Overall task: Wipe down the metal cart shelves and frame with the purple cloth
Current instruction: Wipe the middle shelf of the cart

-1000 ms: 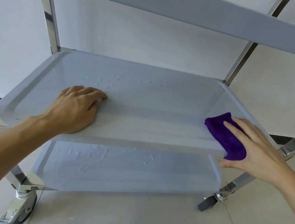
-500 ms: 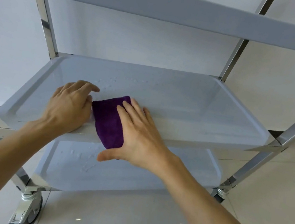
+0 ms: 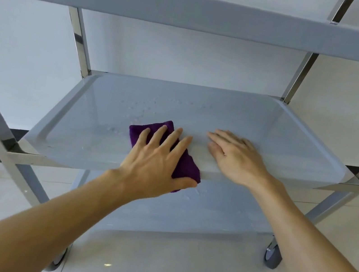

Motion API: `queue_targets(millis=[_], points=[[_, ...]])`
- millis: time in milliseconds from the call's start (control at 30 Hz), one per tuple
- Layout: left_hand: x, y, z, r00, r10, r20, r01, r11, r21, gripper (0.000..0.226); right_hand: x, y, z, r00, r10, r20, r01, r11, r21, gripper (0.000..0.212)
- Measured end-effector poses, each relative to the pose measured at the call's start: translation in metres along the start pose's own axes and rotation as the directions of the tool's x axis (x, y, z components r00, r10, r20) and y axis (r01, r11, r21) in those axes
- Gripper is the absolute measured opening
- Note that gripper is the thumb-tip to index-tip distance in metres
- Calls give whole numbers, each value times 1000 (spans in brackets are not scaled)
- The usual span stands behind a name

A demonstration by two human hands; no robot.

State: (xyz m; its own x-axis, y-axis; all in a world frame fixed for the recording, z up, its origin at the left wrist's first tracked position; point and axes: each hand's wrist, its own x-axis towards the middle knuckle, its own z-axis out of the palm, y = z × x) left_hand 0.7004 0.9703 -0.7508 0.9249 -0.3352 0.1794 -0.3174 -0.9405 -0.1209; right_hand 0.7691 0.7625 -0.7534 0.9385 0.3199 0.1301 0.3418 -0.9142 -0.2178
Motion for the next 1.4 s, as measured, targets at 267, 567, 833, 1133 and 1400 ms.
queue_targets(millis=[267, 567, 833, 1133, 1400], points=[[-44, -100, 0, 997, 48, 57, -40, 992, -123, 115, 1, 9, -3, 1000, -2, -12, 2, 1000, 8, 44], [-60, -120, -10, 972, -156, 176, 179, 976, -123, 115, 3, 8, 5, 1000, 11, -28, -11, 1000, 10, 45], [-5, -39, -1, 995, 16, 103, -1, 989, -150, 114, 0, 13, 3, 1000, 18, -13, -18, 1000, 8, 45], [-83, -143, -16, 932, -207, 296, 218, 976, -3, 116, -10, 17, 4, 999, -8, -34, 7, 1000, -24, 48], [-66, -139, -7, 801, -522, 294, 573, 810, -124, 107, -12, 13, 4, 1000, 7, 3, -7, 999, -49, 48]])
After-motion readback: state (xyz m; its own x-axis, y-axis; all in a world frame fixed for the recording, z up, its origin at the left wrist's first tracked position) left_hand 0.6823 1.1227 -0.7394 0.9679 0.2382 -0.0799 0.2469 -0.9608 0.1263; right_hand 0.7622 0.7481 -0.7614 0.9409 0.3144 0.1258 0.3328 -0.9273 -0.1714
